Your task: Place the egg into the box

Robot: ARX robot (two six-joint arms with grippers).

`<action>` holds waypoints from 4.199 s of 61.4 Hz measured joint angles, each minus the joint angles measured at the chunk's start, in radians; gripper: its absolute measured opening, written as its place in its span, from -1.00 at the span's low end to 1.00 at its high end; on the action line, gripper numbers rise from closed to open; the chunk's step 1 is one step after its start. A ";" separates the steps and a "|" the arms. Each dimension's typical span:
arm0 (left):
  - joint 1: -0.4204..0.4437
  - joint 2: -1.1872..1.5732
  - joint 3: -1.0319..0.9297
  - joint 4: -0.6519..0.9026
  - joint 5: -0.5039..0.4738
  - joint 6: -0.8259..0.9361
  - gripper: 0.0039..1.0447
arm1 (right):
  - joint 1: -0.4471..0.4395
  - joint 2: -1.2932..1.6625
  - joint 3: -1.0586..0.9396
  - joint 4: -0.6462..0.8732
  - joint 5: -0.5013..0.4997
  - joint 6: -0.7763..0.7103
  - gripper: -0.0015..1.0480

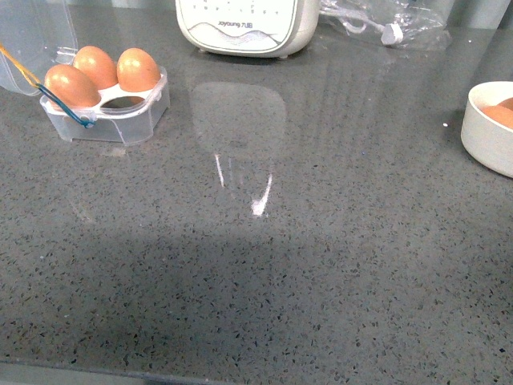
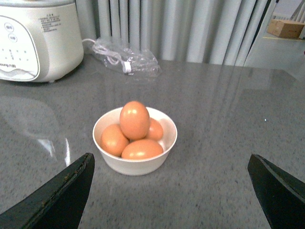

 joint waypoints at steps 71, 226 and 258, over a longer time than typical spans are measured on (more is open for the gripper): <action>0.000 0.000 0.000 0.000 0.000 0.000 0.87 | -0.032 1.027 0.483 0.276 -0.220 0.032 0.86; 0.000 0.000 0.000 0.000 0.000 0.000 0.87 | 0.593 1.340 0.978 0.175 -0.340 0.010 -0.17; 0.000 0.000 0.000 0.000 0.000 0.000 0.87 | 0.662 1.463 1.086 0.131 -0.271 0.019 -0.17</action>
